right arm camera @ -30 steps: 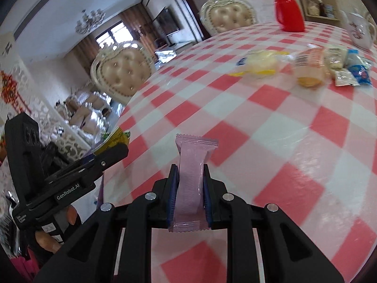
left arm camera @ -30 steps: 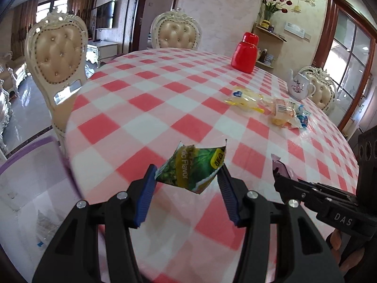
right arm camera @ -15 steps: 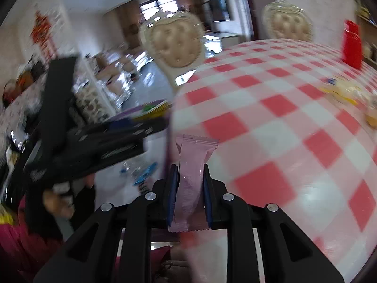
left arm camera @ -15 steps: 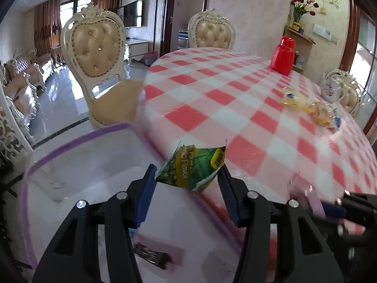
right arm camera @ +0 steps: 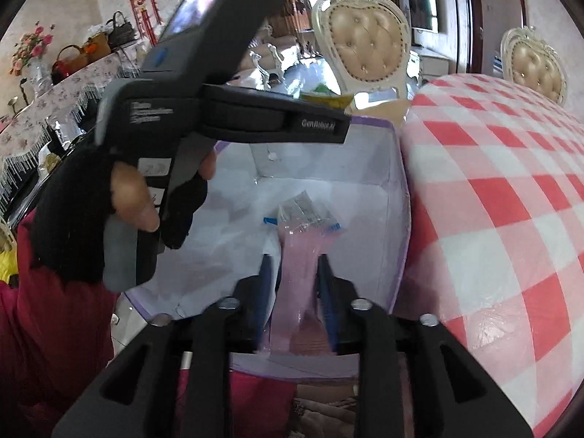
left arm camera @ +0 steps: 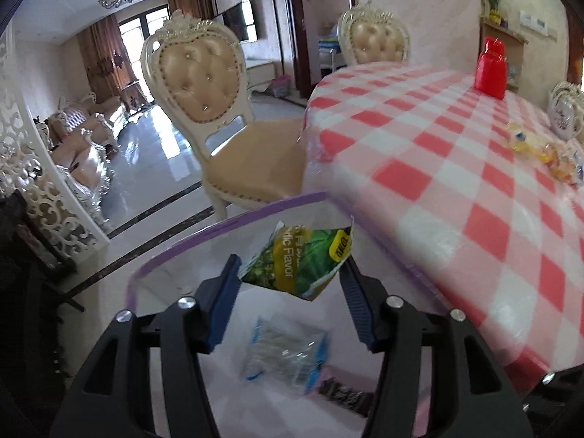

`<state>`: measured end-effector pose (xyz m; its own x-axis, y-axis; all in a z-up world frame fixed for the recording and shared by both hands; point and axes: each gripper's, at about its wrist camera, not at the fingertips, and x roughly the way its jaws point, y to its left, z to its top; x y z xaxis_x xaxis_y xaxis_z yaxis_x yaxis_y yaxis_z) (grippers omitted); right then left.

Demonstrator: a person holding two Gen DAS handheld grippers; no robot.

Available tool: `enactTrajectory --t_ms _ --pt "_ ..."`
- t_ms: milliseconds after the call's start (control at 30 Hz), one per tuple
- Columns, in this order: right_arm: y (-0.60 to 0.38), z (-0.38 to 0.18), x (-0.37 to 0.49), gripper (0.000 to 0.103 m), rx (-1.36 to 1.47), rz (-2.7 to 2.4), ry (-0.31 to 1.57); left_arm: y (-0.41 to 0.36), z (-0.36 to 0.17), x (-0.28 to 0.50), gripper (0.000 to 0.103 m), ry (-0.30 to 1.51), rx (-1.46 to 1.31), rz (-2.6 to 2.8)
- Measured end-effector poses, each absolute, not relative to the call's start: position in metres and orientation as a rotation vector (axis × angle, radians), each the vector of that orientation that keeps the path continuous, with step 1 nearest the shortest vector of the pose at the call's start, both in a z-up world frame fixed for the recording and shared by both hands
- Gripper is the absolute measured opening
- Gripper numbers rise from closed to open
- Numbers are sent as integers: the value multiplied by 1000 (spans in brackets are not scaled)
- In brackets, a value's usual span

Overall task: Organize snacks
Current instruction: 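Open both tools to drop the green bag and pink bar into the box, then move the right tool back to the table and grasp the blue-white cartoon bag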

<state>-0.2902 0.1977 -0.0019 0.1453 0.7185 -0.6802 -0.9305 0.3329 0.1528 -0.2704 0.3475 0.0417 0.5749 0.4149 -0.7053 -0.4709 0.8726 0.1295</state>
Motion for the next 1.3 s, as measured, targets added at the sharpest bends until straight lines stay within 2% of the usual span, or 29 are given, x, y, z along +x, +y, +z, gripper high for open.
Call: enactTrajectory --t_ms 33,67,233,400,633,1033,1300 --pt "194 1 -287 51 -320 1213 747 351 43 -272 82 810 -81 553" --pt "188 5 -281 56 -287 1203 745 352 44 -274 87 803 -85 580" --pt "154 18 -250 58 -166 1119 740 338 58 -276 96 754 -67 598" --pt "97 27 -207 64 24 998 745 300 64 -266 96 710 -48 555" --pt "-4 28 -158 66 187 752 729 213 79 -232 101 676 -219 203" --pt "-191 16 -89 66 394 358 713 67 59 -65 101 737 -249 -58" --pt "-221 12 -17 66 361 242 747 23 37 47 101 787 -203 -44"
